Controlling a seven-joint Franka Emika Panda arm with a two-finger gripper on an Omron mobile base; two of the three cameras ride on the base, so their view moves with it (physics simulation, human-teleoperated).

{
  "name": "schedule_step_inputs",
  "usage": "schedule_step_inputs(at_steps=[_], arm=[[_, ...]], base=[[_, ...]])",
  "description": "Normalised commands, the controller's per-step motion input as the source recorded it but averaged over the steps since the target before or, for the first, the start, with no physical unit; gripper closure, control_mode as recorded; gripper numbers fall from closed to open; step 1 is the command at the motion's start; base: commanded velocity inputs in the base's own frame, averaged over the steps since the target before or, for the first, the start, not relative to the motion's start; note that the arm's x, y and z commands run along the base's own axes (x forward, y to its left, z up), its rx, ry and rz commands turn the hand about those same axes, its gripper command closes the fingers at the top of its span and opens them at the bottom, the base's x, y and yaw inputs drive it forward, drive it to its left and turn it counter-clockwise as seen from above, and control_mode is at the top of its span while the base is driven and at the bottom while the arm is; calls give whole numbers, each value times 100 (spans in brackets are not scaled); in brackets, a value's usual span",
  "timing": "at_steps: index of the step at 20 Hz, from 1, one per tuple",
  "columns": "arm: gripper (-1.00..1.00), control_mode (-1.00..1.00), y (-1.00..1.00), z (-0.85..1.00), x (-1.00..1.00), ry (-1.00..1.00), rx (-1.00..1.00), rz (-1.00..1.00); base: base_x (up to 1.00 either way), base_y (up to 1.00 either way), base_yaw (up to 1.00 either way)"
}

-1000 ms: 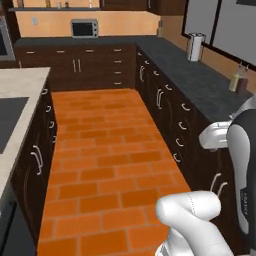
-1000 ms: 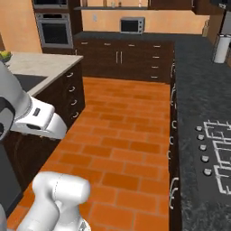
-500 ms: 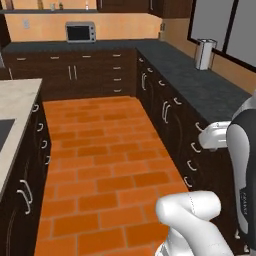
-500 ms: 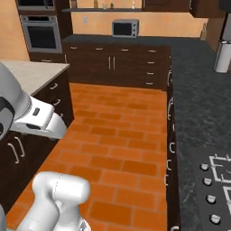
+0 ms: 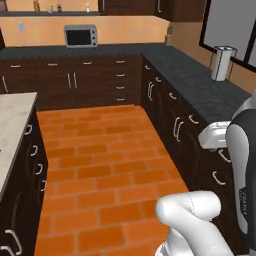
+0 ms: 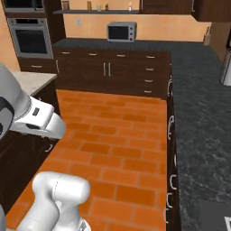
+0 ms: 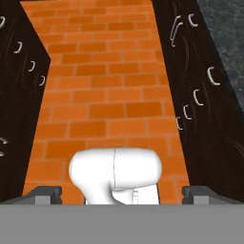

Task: Gather all objects into one cabinet and sort the glasses and bowls to opposite sides.

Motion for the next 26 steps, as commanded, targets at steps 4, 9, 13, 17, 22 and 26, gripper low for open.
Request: schedule_step_inputs(at_steps=[4,9,13,17,22,26], arm=[[-100,100,0,0,0,0,0,0],[-100,100,0,0,0,0,0,0],[-100,100,0,0,0,0,0,0],[-100,100,0,0,0,0,0,0],[-100,100,0,0,0,0,0,0],[-100,100,0,0,0,0,0,0]], base=[[100,0,0],[100,-2,0],[100,-24,0],[100,-22,0],[100,-9,0],[100,0,0]])
